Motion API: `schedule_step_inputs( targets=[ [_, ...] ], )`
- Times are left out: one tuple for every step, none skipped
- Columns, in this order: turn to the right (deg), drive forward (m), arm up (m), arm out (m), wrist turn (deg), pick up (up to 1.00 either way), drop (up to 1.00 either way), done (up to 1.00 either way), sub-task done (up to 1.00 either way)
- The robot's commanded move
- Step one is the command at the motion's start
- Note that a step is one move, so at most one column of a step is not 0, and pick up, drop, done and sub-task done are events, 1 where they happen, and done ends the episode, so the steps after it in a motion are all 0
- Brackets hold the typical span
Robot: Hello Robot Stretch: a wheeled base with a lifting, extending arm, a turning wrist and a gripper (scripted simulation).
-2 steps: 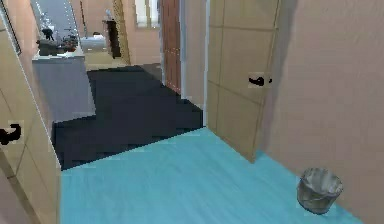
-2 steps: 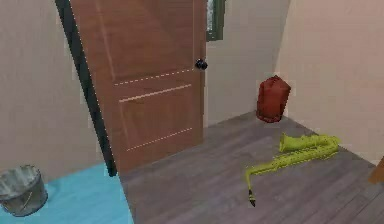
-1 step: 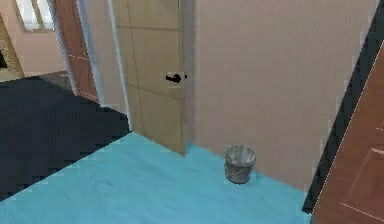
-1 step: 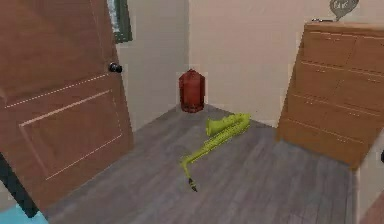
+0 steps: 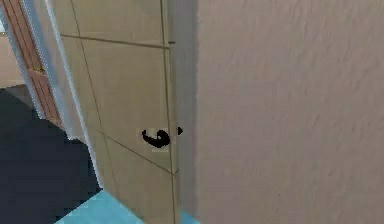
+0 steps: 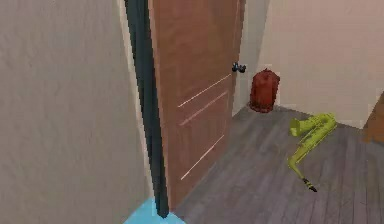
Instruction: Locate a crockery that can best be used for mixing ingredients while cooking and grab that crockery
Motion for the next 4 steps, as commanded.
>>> schedule_step_inputs(
  targets=[
    [30.0, 0.00, 0.00, 0.00, 0.0, 0.00, 0.00, 0.00, 0.00],
    [0.0, 0.05, 0.00, 0.00, 0.0, 0.00, 0.00, 0.00, 0.00],
    [-45.0, 0.00, 0.00, 0.00, 0.0, 0.00, 0.00, 0.00, 0.00],
    [-30.0, 0.00, 0.00, 0.00, 0.0, 0.00, 0.00, 0.00, 0.00]
  ],
)
